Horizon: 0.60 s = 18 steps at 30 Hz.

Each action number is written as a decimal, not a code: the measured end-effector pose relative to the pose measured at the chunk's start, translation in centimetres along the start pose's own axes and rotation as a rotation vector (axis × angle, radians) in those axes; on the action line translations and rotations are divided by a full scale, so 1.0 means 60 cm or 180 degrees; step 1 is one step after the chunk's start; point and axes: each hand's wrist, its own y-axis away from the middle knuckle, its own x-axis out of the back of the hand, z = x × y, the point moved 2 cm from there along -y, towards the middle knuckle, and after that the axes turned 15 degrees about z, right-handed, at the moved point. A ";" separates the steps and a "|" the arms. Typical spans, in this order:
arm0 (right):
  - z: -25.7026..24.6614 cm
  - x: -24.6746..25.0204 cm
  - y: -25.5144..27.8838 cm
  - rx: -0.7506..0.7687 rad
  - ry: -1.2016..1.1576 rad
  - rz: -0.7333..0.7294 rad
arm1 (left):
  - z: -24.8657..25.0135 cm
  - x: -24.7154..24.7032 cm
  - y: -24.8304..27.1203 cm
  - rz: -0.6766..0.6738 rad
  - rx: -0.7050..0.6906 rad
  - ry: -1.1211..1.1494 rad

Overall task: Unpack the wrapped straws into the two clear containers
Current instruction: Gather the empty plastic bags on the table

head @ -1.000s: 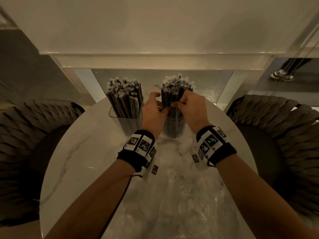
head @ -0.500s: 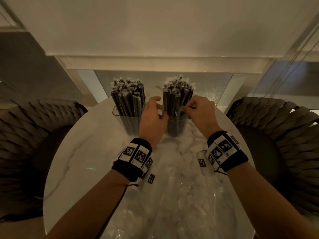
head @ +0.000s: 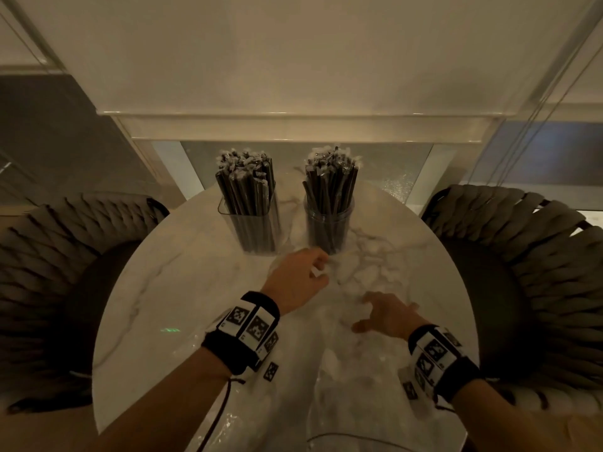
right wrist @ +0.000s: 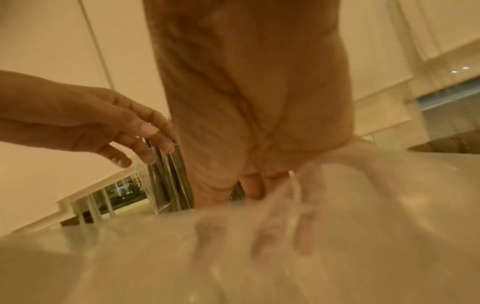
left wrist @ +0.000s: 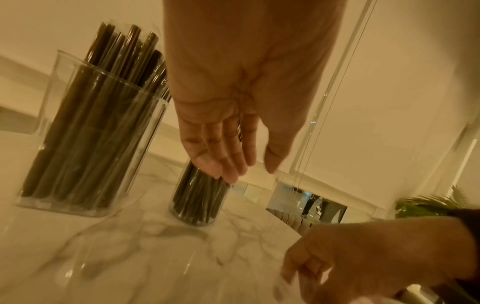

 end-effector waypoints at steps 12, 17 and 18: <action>-0.126 0.185 0.149 0.1030 -0.1191 0.2235 | 0.050 0.065 0.051 0.0175 0.0408 0.2282; -0.180 0.158 0.177 0.1020 -0.2846 0.1412 | 0.056 0.195 0.051 0.0914 0.0086 0.3039; -0.197 0.148 0.183 0.1031 -0.3137 0.1240 | 0.043 0.220 0.051 0.1113 0.0146 0.2909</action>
